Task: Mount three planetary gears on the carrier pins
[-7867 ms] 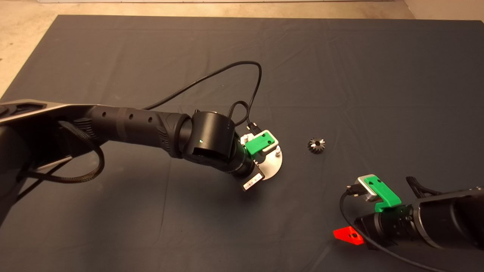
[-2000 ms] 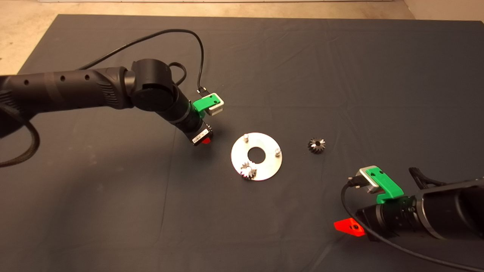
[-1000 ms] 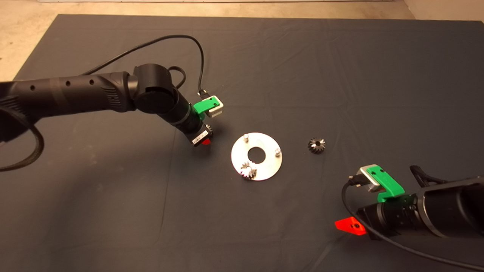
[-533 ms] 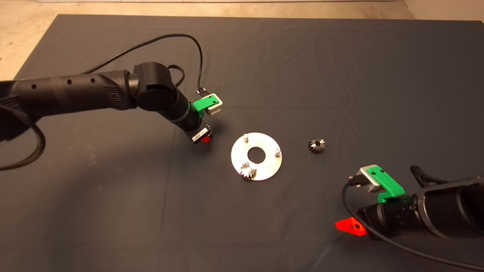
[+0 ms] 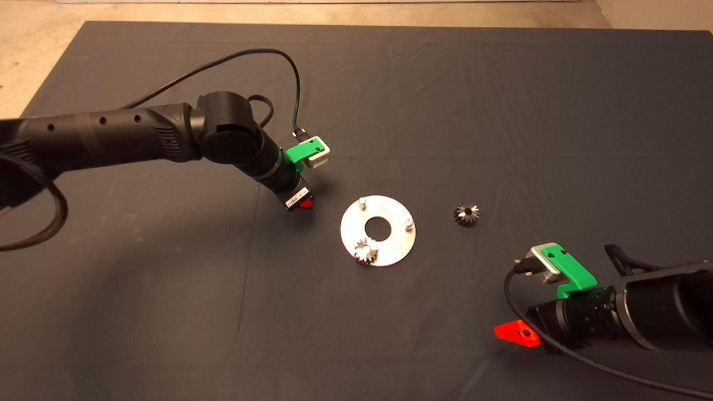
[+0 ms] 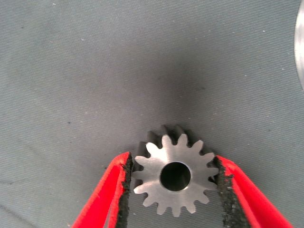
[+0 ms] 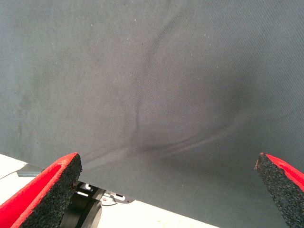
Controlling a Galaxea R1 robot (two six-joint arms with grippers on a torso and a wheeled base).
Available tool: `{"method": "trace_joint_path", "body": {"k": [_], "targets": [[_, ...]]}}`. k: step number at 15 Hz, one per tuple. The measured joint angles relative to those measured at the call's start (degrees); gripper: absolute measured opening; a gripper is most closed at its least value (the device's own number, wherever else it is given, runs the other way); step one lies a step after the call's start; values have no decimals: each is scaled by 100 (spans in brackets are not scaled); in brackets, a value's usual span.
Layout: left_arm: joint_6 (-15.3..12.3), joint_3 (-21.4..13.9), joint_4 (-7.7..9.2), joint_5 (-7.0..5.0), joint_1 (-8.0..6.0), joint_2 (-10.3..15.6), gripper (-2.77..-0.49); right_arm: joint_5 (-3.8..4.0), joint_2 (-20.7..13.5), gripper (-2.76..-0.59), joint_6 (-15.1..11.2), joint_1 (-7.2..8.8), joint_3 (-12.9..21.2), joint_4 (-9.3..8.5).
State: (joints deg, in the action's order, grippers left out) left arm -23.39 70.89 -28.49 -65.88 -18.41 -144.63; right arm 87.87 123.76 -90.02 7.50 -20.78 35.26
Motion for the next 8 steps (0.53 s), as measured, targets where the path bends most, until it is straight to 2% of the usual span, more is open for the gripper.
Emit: {"method": "trace_joint_path", "body": {"k": [8], "targets": [[0,0,0,6,0,2,-228,0,-28,-61,2,35,0,-15]]}}
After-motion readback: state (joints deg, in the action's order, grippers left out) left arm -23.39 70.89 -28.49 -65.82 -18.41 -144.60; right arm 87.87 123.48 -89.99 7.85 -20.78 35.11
